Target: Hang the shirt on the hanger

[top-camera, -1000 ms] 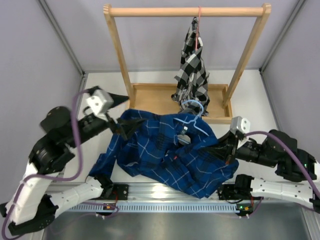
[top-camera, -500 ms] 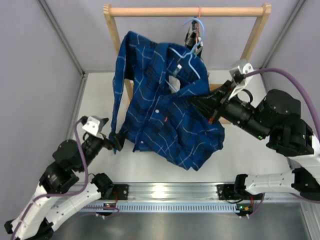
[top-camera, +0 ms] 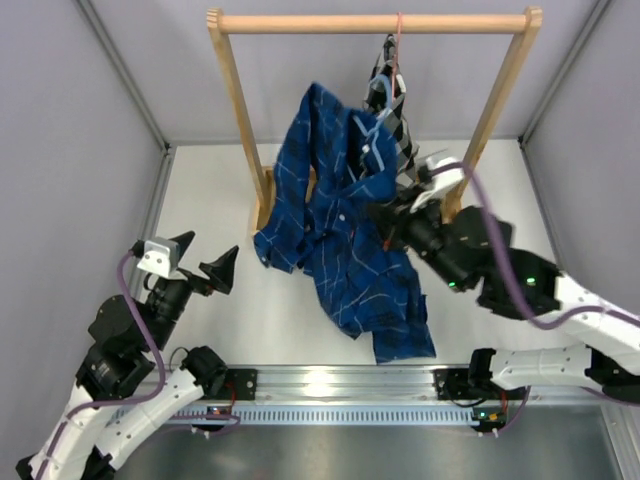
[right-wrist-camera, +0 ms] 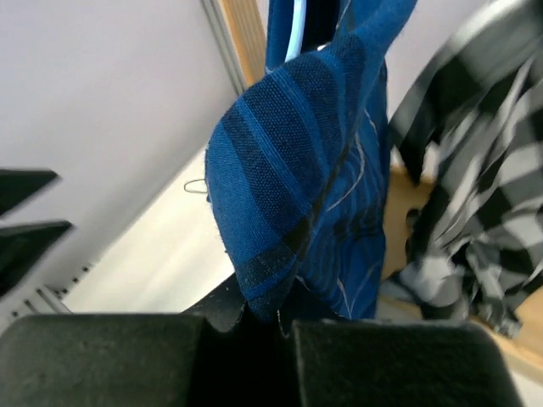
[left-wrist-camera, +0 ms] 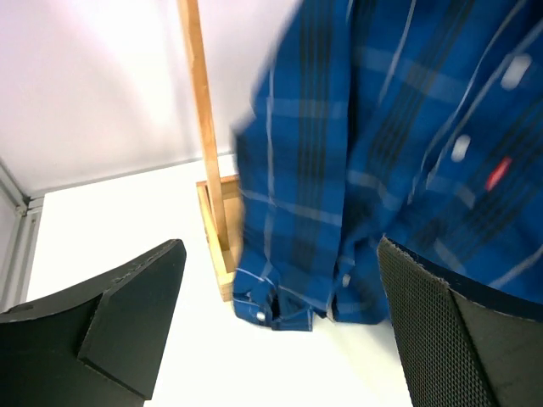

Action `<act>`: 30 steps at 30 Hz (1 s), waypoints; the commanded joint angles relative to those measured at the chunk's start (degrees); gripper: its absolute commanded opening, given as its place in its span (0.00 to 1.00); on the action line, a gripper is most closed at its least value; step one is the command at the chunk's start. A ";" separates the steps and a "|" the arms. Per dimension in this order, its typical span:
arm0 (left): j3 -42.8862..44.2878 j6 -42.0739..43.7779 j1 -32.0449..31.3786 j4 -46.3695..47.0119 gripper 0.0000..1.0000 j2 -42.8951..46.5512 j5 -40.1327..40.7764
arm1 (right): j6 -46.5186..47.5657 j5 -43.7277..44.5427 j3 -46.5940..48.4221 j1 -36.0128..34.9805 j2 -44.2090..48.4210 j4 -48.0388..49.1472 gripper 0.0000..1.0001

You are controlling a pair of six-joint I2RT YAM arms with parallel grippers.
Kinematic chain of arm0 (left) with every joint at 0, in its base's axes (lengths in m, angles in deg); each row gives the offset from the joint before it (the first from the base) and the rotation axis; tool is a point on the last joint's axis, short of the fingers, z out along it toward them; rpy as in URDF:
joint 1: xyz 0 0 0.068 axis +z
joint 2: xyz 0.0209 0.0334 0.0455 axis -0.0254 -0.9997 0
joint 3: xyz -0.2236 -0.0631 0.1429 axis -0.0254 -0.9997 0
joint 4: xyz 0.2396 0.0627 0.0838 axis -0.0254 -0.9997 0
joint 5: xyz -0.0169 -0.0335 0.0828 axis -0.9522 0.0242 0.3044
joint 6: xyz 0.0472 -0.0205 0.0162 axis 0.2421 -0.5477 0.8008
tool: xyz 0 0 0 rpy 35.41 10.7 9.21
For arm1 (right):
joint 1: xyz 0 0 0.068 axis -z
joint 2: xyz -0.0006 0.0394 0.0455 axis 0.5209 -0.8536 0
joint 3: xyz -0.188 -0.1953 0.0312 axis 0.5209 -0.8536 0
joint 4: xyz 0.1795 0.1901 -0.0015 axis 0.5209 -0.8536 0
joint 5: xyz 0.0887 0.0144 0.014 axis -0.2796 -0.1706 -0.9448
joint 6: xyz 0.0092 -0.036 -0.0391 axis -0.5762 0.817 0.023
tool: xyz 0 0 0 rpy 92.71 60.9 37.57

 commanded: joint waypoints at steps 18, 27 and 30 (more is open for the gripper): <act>-3.95 -15.16 11.83 -3.67 0.98 -2.25 -2.75 | 1.45 14.34 30.47 1.06 -33.74 15.58 0.00; -6.06 -17.28 11.83 -7.11 0.98 6.27 -2.21 | 0.05 6.34 39.63 10.73 -41.23 10.12 0.00; -6.15 -17.19 11.83 -7.20 0.98 6.71 -2.65 | 1.63 6.95 40.94 10.82 -43.33 10.04 0.00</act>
